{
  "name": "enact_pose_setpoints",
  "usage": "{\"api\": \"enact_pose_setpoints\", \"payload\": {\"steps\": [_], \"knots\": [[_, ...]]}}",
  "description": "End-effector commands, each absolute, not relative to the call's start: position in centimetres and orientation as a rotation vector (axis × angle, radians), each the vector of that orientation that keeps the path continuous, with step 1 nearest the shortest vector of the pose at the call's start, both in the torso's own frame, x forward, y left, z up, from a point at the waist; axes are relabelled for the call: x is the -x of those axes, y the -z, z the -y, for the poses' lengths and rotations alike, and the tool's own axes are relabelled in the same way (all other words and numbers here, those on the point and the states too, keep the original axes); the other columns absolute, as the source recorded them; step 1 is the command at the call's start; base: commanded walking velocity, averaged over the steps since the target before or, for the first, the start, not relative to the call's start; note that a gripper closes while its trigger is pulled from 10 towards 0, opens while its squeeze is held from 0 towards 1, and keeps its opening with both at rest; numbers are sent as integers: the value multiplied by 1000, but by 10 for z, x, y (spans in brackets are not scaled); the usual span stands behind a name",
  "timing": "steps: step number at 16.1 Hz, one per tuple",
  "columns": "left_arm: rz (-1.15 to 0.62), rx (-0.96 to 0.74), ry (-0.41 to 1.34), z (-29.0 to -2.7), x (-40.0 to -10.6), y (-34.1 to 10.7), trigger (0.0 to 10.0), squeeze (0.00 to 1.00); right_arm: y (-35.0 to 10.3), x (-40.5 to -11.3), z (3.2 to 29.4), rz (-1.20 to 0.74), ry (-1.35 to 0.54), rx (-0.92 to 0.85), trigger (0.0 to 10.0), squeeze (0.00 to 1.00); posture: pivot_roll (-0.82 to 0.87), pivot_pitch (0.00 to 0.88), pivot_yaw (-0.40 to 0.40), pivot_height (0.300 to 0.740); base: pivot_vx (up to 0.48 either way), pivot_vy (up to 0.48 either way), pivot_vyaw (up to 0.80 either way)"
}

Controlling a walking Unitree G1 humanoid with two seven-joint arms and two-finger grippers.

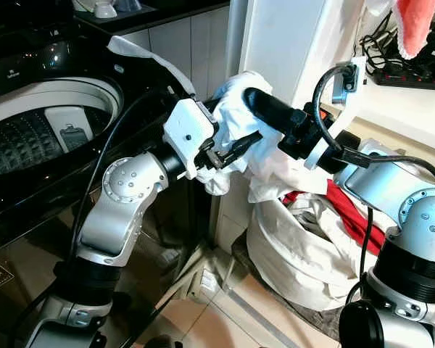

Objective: Clothes washing

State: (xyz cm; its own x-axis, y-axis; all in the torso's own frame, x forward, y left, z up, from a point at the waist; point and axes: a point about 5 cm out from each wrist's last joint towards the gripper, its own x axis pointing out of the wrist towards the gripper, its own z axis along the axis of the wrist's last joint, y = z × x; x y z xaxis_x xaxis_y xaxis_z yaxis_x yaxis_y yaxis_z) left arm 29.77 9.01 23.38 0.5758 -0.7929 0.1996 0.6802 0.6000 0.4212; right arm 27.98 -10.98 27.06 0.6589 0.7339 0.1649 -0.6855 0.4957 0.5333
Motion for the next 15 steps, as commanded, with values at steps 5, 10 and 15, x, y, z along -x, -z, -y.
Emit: {"api": "enact_pose_setpoints", "payload": {"steps": [5,10,15], "knots": [[393,-310,898,-88,-296,-235,0,0,-273,-276,107,-81,-890,-597,0,0,-27,0,-30,740,0,0,0],[382,-292,866,-92,-297,-234,0,0,-272,-277,107,-93,-883,-588,0,0,-19,0,-44,740,0,0,0],[367,-289,845,-93,-300,-234,0,0,-272,-277,108,-92,-878,-587,0,0,-19,0,-43,740,0,0,0]]}}
